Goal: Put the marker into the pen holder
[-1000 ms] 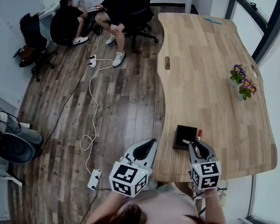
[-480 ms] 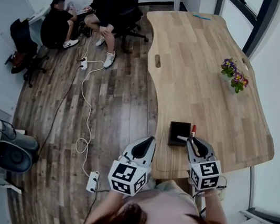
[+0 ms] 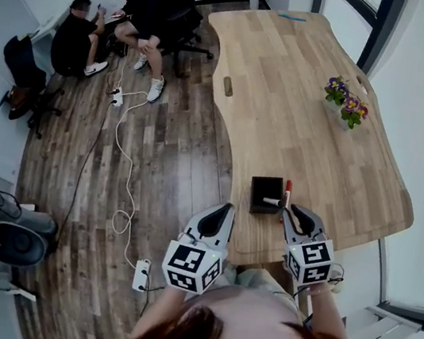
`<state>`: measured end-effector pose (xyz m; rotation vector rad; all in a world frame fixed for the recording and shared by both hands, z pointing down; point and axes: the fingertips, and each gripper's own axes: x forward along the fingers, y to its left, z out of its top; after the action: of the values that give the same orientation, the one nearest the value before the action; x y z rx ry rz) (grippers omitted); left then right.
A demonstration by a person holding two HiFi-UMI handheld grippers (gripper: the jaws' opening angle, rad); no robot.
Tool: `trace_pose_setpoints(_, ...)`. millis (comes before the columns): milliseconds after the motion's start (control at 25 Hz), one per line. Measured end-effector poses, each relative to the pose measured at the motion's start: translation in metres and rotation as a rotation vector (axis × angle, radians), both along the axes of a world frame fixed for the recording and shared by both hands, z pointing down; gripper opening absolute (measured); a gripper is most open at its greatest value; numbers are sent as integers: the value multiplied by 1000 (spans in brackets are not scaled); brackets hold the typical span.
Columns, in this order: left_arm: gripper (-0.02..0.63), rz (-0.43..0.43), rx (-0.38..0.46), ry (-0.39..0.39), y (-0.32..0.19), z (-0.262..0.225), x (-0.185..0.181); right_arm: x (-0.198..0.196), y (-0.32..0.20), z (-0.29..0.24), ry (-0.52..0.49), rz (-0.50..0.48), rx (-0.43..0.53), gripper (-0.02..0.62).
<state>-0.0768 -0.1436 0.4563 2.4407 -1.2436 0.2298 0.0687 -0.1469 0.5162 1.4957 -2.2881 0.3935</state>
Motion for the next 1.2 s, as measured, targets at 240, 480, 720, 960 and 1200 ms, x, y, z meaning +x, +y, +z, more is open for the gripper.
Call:
trace_pose_setpoints(240, 2, 20, -4, 3, 1, 0, 4, 6, 7, 6, 19, 19, -14, 57)
trace_pose_setpoints(480, 2, 39, -12, 4, 1, 3, 9, 13, 10, 17, 45, 51, -27, 57)
trace_pose_setpoints(720, 2, 61, -21, 4, 0, 6, 15, 17, 14, 31, 62, 79, -56, 57)
trace_pose_setpoints(960, 2, 77, -30, 5, 0, 9, 21, 17, 19, 46, 72, 91, -88, 57)
trace_pose_setpoints(1200, 2, 88, -40, 4, -1, 12, 24, 17, 20, 61, 71, 110, -118, 57)
